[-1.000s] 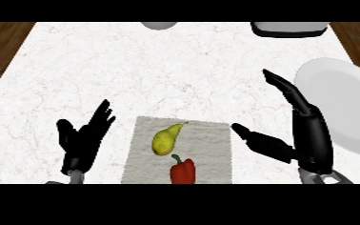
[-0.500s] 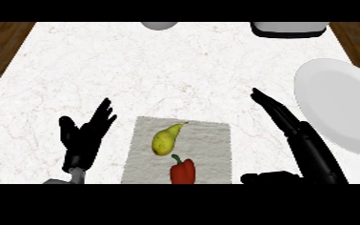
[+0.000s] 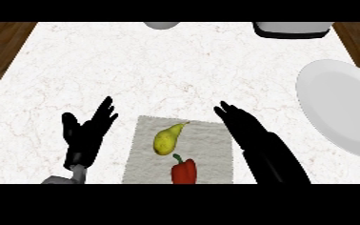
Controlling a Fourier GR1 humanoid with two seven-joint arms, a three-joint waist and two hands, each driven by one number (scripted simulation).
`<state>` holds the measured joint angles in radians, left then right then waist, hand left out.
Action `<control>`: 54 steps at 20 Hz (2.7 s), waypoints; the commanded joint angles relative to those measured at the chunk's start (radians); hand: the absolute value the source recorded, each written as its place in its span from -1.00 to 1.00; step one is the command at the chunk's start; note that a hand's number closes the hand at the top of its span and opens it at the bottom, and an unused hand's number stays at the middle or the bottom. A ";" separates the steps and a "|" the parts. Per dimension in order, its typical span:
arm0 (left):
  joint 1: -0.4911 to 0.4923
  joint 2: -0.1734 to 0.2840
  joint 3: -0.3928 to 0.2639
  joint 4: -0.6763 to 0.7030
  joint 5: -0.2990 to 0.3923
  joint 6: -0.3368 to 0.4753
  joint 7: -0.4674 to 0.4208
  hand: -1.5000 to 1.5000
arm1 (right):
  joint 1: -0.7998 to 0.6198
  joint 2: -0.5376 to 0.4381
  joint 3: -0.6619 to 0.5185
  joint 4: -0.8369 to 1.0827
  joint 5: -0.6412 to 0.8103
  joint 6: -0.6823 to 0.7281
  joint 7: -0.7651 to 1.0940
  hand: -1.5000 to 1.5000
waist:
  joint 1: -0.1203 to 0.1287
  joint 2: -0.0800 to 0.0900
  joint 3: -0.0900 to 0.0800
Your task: Pick the bell pepper from the placemat and place it in the plate
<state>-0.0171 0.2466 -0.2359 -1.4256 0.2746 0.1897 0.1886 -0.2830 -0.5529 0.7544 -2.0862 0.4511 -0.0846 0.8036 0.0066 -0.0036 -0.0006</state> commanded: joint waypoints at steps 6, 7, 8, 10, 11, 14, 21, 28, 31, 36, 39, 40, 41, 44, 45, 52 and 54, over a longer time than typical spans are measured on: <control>0.019 -0.029 0.024 0.016 -0.032 -0.015 -0.011 0.00 | -0.067 0.283 0.084 0.107 0.205 0.146 0.216 -1.00 | -0.005 0.003 0.000; 0.024 -0.033 0.025 0.009 -0.013 -0.017 -0.002 0.00 | -0.099 0.336 0.130 0.188 0.223 0.144 0.242 -1.00 | -0.001 0.003 0.000; 0.047 -0.054 -0.008 -0.024 -0.044 0.012 -0.001 0.00 | 0.008 0.277 0.170 0.090 0.229 0.143 0.257 -1.00 | -0.007 0.001 0.000; -0.002 -0.032 0.038 0.040 -0.031 -0.025 -0.008 0.00 | 0.017 0.336 0.179 0.226 0.251 0.093 0.167 -1.00 | -0.006 0.004 0.000; 0.032 -0.023 0.028 -0.002 -0.037 -0.036 0.010 0.00 | 0.020 0.365 0.170 0.177 0.246 0.141 0.217 -1.00 | -0.005 0.003 0.000; 0.023 -0.038 0.026 -0.030 -0.048 -0.029 0.046 0.00 | 0.016 0.432 0.168 0.255 0.255 0.161 0.193 -1.00 | -0.003 0.003 0.001; -0.028 -0.098 0.070 0.133 -0.086 -0.048 -0.055 0.00 | 0.085 0.458 0.159 0.292 0.364 0.167 0.139 -1.00 | -0.009 0.004 0.000; 0.013 -0.106 0.062 0.042 -0.105 -0.046 -0.009 0.00 | 0.075 0.461 0.082 0.362 0.415 0.222 0.111 -1.00 | -0.006 0.004 0.001; 0.020 -0.098 0.078 -0.017 -0.100 -0.068 0.035 0.00 | 0.157 0.477 0.135 0.359 0.484 0.194 0.105 -1.00 | -0.007 0.003 0.001; -0.045 -0.051 0.163 0.052 -0.083 -0.110 0.037 0.00 | 0.141 0.550 0.128 0.519 0.491 0.142 0.041 -1.00 | -0.006 0.004 0.001; 0.011 -0.119 0.111 0.018 -0.120 -0.082 0.021 0.00 | 0.113 0.551 0.101 0.571 0.484 0.144 0.013 -1.00 | -0.004 0.004 0.001; 0.028 -0.127 0.097 0.024 -0.133 -0.091 -0.005 0.00 | 0.152 0.551 0.126 0.523 0.494 0.183 0.040 -1.00 | -0.005 0.003 0.001; 0.034 -0.100 0.111 0.044 -0.118 -0.120 -0.043 0.00 | 0.018 0.552 0.085 0.624 0.425 0.250 0.024 1.00 | 0.003 0.006 0.000; -0.019 -0.087 0.157 0.051 -0.108 -0.116 0.011 0.00 | 0.073 0.552 0.119 0.620 0.513 0.207 -0.051 1.00 | -0.004 0.004 0.001; 0.039 -0.086 0.131 -0.013 -0.104 -0.134 0.026 0.00 | 0.056 0.545 0.103 0.585 0.525 0.260 -0.035 1.00 | -0.003 0.003 0.001; 0.058 -0.087 0.133 -0.085 -0.123 -0.137 0.093 0.00 | 0.107 0.536 0.097 0.662 0.615 0.128 -0.140 1.00 | -0.003 0.003 0.001; 0.004 -0.126 0.138 0.021 -0.159 -0.102 0.029 0.00 | 0.102 0.533 0.107 0.527 0.667 0.156 -0.090 1.00 | -0.009 0.003 0.001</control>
<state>0.0223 0.1372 -0.1071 -1.4611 0.1380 0.0768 0.2303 -0.1993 -0.0196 0.8445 -1.5248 1.0515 0.0979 0.7202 0.0005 -0.0058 0.0008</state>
